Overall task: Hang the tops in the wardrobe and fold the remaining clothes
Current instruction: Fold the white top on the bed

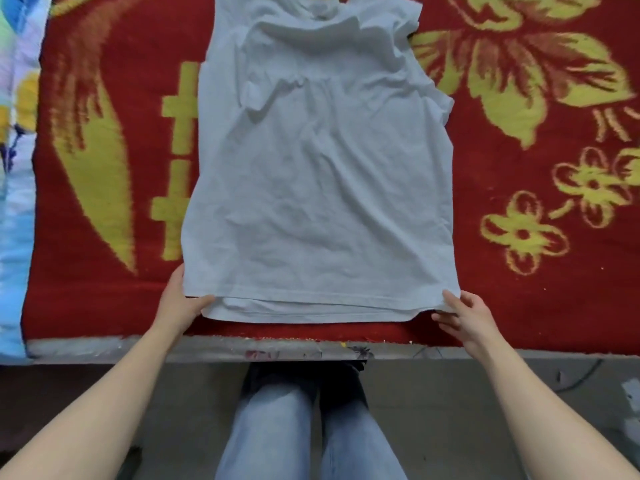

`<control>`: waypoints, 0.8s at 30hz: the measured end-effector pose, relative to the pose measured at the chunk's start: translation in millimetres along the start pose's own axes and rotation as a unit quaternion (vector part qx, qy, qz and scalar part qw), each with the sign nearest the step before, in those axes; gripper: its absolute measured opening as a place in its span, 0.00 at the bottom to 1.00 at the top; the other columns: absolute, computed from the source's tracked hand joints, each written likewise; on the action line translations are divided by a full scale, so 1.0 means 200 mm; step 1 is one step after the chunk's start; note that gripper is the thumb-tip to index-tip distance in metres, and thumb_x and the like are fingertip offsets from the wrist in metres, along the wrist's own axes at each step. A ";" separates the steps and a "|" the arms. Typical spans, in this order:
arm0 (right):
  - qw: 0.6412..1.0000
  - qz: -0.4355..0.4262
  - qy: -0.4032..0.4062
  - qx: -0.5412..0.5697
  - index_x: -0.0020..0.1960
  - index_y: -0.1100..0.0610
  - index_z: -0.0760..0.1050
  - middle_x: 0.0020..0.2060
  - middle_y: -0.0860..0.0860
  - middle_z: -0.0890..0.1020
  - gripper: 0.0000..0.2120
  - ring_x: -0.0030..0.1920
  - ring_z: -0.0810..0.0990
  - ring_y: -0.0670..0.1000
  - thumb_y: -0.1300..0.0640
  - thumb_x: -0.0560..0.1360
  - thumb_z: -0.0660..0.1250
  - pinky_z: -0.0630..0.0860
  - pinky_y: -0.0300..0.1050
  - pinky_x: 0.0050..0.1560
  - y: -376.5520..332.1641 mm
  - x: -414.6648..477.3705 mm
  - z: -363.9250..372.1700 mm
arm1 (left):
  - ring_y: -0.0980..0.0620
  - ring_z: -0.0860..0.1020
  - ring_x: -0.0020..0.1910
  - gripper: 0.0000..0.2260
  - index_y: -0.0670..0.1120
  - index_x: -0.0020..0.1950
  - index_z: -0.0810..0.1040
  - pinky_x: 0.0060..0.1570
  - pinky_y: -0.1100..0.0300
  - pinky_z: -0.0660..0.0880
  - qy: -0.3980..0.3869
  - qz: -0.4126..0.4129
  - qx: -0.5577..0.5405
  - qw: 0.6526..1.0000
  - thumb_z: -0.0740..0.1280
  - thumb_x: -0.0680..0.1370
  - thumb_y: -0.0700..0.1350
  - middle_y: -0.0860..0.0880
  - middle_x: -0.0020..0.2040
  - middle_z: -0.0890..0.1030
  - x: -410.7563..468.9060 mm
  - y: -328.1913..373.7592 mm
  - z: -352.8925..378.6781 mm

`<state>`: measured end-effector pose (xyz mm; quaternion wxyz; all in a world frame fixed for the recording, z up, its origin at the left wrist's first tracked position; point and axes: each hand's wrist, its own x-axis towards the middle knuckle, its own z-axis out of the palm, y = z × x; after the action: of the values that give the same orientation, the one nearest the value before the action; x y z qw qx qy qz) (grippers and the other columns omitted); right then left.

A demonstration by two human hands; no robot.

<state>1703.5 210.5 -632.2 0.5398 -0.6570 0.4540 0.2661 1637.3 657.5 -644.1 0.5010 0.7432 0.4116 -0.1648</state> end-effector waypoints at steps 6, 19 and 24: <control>0.999 0.008 0.011 -0.036 0.39 0.58 0.70 0.33 0.54 0.77 0.08 0.33 0.76 0.50 0.63 0.76 0.64 0.73 0.41 0.37 0.02 -0.02 0.05 | 0.41 0.74 0.56 0.41 0.55 0.75 0.52 0.49 0.47 0.73 0.068 0.074 0.159 0.982 0.72 0.69 0.46 0.45 0.61 0.74 -0.03 0.00 0.11; 0.977 0.039 0.104 0.182 0.40 0.60 0.70 0.39 0.55 0.76 0.10 0.39 0.76 0.54 0.69 0.78 0.56 0.75 0.51 0.48 0.11 -0.06 -0.04 | 0.53 0.75 0.40 0.10 0.48 0.44 0.73 0.38 0.59 0.74 0.255 -0.174 -0.435 0.846 0.56 0.79 0.36 0.50 0.41 0.76 -0.09 -0.11 0.09; 0.952 0.066 0.150 0.258 0.39 0.61 0.67 0.42 0.57 0.76 0.11 0.37 0.76 0.54 0.70 0.77 0.56 0.75 0.46 0.42 0.10 -0.07 -0.03 | 0.53 0.75 0.41 0.12 0.46 0.47 0.73 0.43 0.63 0.74 0.224 -0.210 -0.469 0.828 0.51 0.80 0.35 0.48 0.44 0.75 -0.14 -0.14 0.07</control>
<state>1677.6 209.1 -627.8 0.5975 -0.4962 0.6257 0.0732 1599.7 636.9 -649.1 0.6364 0.3305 0.6868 0.1182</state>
